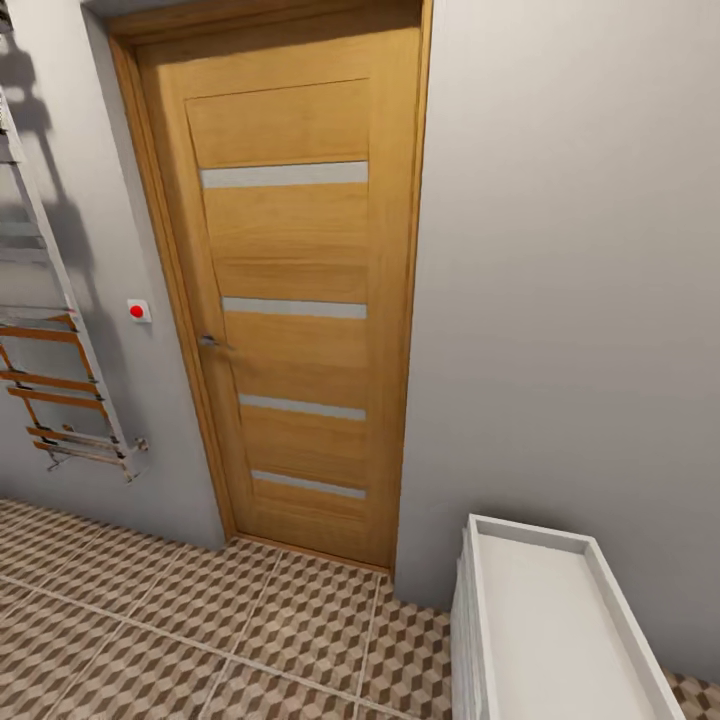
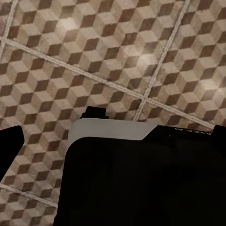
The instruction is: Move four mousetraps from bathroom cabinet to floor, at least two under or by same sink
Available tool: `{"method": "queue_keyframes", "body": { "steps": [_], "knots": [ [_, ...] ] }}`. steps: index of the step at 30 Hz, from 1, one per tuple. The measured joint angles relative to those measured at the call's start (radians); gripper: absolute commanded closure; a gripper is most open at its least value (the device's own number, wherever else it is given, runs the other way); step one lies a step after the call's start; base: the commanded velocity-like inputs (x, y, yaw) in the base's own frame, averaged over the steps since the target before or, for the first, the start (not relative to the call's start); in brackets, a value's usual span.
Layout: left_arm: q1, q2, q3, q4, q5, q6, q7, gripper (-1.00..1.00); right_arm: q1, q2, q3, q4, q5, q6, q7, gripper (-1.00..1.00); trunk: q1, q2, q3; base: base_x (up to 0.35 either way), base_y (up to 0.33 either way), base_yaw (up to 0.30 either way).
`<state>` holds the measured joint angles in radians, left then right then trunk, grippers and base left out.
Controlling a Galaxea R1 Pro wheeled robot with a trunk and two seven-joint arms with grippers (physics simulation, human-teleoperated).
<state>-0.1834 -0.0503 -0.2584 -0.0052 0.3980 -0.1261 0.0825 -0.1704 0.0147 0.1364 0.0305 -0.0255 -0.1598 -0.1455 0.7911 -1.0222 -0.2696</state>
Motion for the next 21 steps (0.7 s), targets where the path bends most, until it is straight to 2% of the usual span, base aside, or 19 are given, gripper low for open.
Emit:
{"method": "queue_keyframes", "body": {
  "steps": [7, 21],
  "knots": [
    [0.0, 0.0, 0.0, 0.0, 0.0, 0.0, 0.0, -1.0, 0.0, -0.002, 0.0, 0.0, 0.0, -0.001, 0.0, -1.0, 0.0, 0.0, 0.0, 0.0, 0.0, 0.03],
    [0.0, 0.0, 0.0, 0.0, 0.001, -0.001, 0.001, -1.0, 0.0, 0.003, 0.001, 0.0, 0.007, 0.009, 0.002, -1.0, 0.0, 0.0, 0.0, 0.0, 0.0, 0.259]
  ]
}}
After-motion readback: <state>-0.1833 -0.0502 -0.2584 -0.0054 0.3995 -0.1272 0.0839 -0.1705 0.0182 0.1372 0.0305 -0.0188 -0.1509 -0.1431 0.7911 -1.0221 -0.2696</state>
